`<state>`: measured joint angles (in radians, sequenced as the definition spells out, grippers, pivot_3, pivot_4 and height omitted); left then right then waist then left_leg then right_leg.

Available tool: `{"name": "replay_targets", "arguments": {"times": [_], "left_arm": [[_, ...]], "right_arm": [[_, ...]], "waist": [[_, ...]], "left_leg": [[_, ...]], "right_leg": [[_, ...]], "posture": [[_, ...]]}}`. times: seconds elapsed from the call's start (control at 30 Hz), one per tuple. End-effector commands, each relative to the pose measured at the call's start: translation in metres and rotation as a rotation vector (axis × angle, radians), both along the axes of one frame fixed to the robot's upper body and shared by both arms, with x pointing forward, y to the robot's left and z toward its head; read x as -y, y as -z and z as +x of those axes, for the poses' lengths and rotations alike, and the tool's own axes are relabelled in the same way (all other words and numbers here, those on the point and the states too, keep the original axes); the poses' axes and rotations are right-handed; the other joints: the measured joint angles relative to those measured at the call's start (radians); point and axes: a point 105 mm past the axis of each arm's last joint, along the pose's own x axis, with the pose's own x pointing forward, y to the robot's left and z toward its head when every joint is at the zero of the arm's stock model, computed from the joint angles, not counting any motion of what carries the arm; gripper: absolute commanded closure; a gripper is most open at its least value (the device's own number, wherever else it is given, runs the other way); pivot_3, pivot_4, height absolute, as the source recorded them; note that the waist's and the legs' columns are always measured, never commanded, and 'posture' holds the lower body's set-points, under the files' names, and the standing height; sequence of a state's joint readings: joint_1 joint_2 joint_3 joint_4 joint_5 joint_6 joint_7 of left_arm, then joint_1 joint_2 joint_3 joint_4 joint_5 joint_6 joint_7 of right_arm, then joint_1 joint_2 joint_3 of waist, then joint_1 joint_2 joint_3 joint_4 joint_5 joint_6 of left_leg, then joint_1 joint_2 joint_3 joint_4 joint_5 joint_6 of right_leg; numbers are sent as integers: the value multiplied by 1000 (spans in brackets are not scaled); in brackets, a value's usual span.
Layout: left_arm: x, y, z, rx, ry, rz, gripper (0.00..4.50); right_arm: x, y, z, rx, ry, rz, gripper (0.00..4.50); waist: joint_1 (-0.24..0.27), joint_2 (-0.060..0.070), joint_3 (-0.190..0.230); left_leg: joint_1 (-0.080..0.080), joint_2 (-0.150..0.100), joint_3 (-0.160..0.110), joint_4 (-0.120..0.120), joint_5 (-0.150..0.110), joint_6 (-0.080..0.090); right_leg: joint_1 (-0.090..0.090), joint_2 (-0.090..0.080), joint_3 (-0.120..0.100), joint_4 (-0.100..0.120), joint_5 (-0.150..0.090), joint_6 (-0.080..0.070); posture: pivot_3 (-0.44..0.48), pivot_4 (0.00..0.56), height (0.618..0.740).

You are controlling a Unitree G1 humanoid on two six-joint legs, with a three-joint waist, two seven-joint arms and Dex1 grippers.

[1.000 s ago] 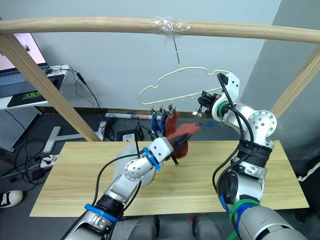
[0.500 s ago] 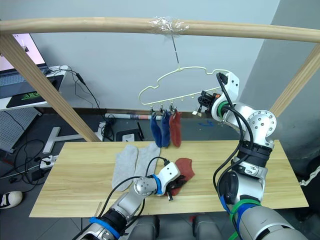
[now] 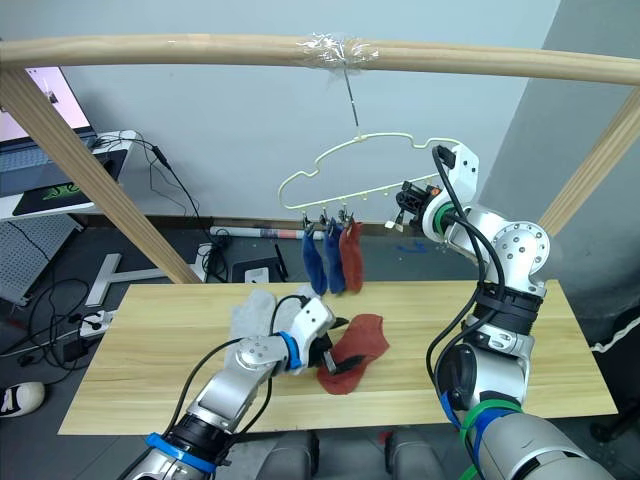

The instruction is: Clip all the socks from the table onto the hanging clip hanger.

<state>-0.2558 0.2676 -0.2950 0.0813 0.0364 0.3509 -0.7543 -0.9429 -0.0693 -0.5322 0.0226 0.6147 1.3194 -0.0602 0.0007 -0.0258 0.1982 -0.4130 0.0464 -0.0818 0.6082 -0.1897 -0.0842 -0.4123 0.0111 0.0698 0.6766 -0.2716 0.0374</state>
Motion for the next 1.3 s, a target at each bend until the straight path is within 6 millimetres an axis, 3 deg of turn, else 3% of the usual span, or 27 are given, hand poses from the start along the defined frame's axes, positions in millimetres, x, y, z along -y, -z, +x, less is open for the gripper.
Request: {"name": "replay_targets", "arguments": {"times": [0.03,0.27,0.53,1.03,1.3], "left_arm": [[7,-8,9,29,-30,-17,29],[38,29,5,-54,-27,26,29],[34,67,2,-79,-72,111,29],[27,65,-6,-55,-23,60,4421],[30,27,0,118,28,-37,4476]], "right_arm": [[11,4,1,-10,48,0,4500],[15,4,0,-12,64,-10,4500],[18,7,-3,-19,74,-18,4500],[16,7,-3,-19,70,-21,4500],[15,9,-4,-18,64,-15,4500]], "waist": [[0,0,0],[0,0,0],[-2,1,-3],[-2,8,-11],[0,8,-11]], "left_leg": [[0,0,0,0,0,0],[-1,0,0,0,0,0],[0,0,0,1,0,0],[0,0,0,1,0,0],[0,0,0,0,0,0]], "right_leg": [[0,0,0,0,0,0],[0,0,0,-1,0,0],[0,0,0,0,0,0],[1,0,0,-1,0,1],[1,0,0,-1,0,1]], "posture": [[79,146,740],[59,147,740],[47,146,740],[67,130,740],[96,109,740]]}}
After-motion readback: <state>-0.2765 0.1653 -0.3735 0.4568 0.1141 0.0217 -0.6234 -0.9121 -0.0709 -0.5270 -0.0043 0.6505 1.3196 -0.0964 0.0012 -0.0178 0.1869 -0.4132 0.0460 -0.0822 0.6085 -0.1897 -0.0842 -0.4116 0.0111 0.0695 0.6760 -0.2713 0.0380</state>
